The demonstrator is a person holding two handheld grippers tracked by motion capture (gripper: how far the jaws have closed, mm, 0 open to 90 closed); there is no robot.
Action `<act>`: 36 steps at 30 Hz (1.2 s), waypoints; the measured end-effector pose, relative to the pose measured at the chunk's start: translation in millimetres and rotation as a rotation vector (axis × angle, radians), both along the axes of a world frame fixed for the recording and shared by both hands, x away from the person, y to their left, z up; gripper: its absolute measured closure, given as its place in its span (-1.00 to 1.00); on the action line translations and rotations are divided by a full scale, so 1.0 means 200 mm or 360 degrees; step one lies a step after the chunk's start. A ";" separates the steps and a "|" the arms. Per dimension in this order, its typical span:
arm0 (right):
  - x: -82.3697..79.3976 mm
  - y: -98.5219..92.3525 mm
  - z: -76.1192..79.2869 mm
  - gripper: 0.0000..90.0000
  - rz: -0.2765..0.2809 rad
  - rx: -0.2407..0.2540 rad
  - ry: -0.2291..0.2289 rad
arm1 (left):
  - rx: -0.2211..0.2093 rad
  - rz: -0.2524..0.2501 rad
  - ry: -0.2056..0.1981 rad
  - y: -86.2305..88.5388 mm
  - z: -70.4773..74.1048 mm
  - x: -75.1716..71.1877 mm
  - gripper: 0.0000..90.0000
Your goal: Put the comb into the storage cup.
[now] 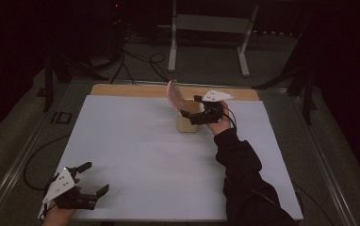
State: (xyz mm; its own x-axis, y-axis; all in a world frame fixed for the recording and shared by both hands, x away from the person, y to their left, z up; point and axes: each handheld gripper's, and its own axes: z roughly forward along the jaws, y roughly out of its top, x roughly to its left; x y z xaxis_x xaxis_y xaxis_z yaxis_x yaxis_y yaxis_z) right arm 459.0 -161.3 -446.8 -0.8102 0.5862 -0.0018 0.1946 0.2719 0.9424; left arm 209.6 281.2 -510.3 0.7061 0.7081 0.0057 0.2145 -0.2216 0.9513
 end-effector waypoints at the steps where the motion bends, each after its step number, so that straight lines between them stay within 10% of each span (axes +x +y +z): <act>1: 0.00 0.00 0.00 -0.75 0.0017 -0.0002 -0.0005 | 0.0000 0.0001 -0.0001 0.00 0.00 0.00 -1.00; 36: -0.16 -0.15 0.16 -0.78 0.0054 -0.0077 0.0184 | 0.0002 0.0004 0.0004 0.00 0.00 0.00 -1.00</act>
State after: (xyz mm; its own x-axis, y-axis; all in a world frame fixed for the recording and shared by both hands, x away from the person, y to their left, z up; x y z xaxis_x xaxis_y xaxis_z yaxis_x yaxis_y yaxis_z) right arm 427.9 -190.5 -414.1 -0.8259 0.5600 0.0650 0.2910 0.3247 0.9000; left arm 208.9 281.3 -510.4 0.7041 0.7100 0.0051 0.2174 -0.2224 0.9504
